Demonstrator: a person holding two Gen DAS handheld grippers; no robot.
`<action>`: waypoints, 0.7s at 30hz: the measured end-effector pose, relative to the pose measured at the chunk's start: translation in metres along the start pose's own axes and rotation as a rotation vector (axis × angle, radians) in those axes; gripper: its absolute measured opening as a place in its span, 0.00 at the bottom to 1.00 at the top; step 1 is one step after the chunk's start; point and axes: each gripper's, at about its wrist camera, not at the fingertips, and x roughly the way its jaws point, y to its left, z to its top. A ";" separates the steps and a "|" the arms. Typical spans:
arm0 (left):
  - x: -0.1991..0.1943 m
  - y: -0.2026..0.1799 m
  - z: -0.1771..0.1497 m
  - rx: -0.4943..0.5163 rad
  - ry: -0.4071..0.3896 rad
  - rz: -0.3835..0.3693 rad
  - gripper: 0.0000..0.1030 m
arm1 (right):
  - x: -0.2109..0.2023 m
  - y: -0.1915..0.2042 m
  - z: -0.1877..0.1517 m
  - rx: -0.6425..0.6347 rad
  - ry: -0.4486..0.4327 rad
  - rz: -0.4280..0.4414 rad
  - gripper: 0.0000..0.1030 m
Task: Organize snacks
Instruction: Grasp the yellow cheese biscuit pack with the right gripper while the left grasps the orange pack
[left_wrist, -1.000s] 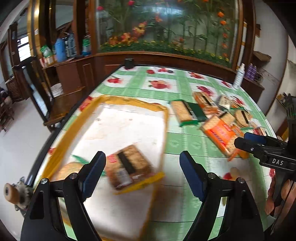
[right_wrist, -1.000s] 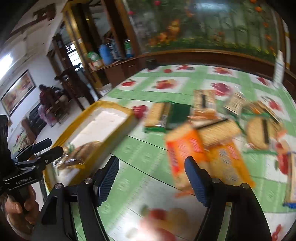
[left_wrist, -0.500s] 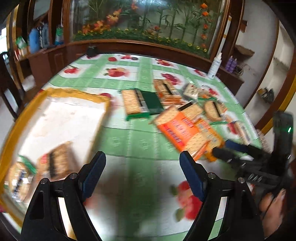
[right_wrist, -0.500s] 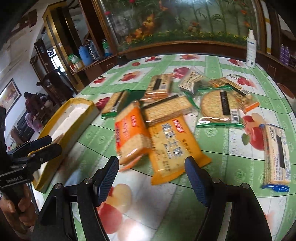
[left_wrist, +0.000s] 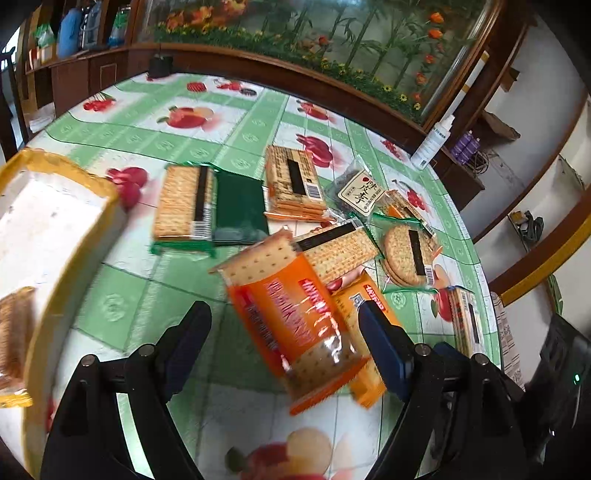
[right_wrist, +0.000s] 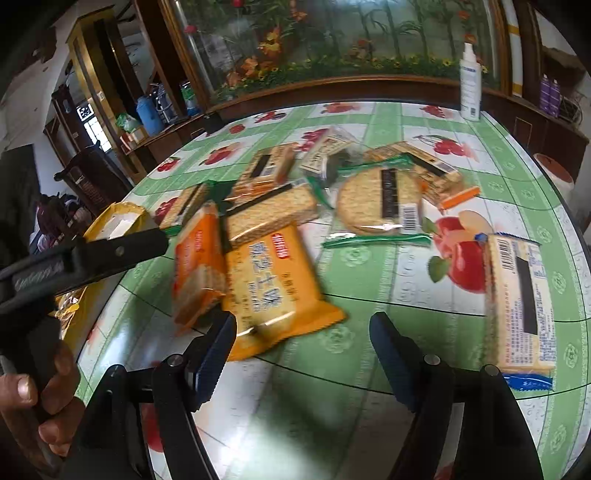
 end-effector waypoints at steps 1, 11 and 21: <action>0.006 -0.002 0.002 0.002 0.008 0.008 0.80 | 0.000 -0.003 0.000 0.002 0.000 0.000 0.75; 0.033 0.013 -0.005 0.151 0.083 0.186 0.80 | 0.011 0.008 0.013 -0.101 0.019 0.052 0.75; 0.030 0.027 -0.003 0.183 0.102 0.243 0.80 | 0.057 0.043 0.026 -0.249 0.112 -0.012 0.77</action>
